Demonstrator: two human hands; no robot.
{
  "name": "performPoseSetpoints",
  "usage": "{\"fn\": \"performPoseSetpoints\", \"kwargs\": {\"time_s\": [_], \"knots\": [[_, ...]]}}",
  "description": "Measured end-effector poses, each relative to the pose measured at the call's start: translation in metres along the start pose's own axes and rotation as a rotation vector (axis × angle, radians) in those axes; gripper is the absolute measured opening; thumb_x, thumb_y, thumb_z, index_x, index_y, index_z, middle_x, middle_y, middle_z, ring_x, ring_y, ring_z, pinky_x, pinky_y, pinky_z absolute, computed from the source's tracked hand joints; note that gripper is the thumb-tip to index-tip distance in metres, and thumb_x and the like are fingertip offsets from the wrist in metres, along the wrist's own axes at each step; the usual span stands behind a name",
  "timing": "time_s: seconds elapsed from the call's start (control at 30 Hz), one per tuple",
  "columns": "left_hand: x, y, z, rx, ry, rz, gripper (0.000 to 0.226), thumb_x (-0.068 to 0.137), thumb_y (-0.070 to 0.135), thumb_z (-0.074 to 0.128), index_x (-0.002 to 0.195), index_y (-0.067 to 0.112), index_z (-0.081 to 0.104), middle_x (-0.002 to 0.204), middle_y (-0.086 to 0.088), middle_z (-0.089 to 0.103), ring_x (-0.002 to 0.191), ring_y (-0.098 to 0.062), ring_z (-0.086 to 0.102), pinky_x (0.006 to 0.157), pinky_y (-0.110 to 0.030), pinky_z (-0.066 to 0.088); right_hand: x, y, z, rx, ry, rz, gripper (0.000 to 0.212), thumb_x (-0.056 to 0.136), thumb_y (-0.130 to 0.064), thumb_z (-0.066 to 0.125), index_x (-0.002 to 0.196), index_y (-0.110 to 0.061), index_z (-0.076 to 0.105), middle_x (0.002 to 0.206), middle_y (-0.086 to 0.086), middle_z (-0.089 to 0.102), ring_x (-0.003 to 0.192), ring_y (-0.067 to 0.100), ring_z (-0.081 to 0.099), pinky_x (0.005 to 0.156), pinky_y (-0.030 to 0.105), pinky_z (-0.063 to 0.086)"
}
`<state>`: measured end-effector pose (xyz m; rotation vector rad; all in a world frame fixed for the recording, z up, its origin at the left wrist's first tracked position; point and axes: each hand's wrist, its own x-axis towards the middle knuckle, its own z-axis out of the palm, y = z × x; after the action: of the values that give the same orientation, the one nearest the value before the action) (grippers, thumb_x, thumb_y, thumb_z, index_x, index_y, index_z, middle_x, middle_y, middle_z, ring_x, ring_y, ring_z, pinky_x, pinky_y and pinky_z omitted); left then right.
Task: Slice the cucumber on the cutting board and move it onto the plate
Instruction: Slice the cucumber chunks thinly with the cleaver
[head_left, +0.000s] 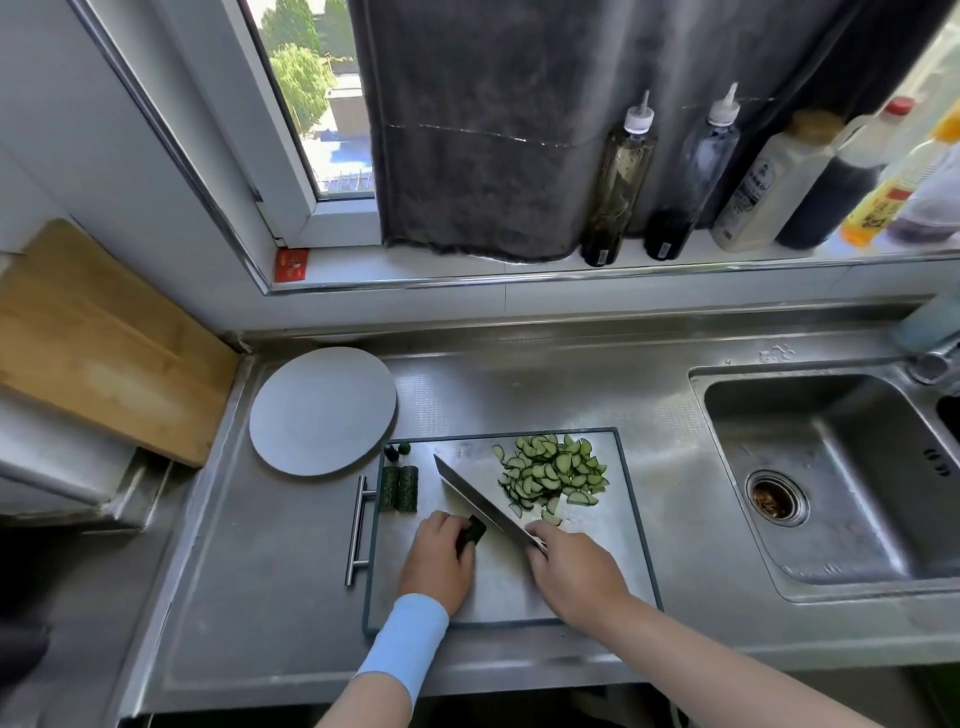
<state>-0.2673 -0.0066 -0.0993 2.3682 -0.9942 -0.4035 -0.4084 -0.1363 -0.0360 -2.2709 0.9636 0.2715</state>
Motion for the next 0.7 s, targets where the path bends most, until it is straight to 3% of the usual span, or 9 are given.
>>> {"fn": "performPoseSetpoints", "kwargs": {"time_s": [0.27, 0.37, 0.47, 0.7], "knots": [[0.003, 0.004, 0.011, -0.071, 0.046, 0.074, 0.01, 0.086, 0.015, 0.068, 0.097, 0.016, 0.068, 0.094, 0.006, 0.055, 0.089, -0.011, 0.05, 0.076, -0.024, 0.046, 0.009, 0.011, -0.015, -0.013, 0.047, 0.066, 0.028, 0.103, -0.029, 0.037, 0.111, -0.029, 0.063, 0.102, 0.001, 0.071, 0.087, 0.024, 0.058, 0.07, 0.033, 0.047], [0.006, 0.005, 0.016, -0.067, 0.094, 0.123, 0.008, 0.083, 0.01, 0.071, 0.09, 0.013, 0.07, 0.09, 0.004, 0.056, 0.086, -0.011, 0.049, 0.073, -0.023, 0.047, 0.006, 0.011, -0.014, -0.033, 0.034, 0.013, 0.031, 0.102, -0.03, 0.036, 0.119, -0.035, 0.062, 0.097, -0.003, 0.071, 0.084, 0.022, 0.059, 0.064, 0.032, 0.042], [0.009, 0.004, 0.019, -0.058, 0.085, 0.169, 0.01, 0.079, 0.007, 0.074, 0.087, 0.013, 0.072, 0.089, 0.003, 0.06, 0.086, -0.012, 0.053, 0.072, -0.019, 0.046, -0.001, 0.009, -0.005, -0.056, 0.016, -0.035, 0.037, 0.102, -0.029, 0.037, 0.131, -0.039, 0.058, 0.103, -0.005, 0.072, 0.094, 0.022, 0.063, 0.066, 0.03, 0.039], [0.01, 0.004, 0.02, -0.014, 0.06, 0.153, 0.01, 0.075, 0.011, 0.078, 0.084, 0.013, 0.075, 0.085, 0.0, 0.064, 0.08, -0.019, 0.06, 0.063, -0.024, 0.051, -0.003, 0.011, 0.003, -0.077, -0.005, -0.065, 0.043, 0.1, -0.029, 0.038, 0.138, -0.04, 0.053, 0.106, -0.002, 0.072, 0.098, 0.024, 0.063, 0.074, 0.033, 0.047]]}}
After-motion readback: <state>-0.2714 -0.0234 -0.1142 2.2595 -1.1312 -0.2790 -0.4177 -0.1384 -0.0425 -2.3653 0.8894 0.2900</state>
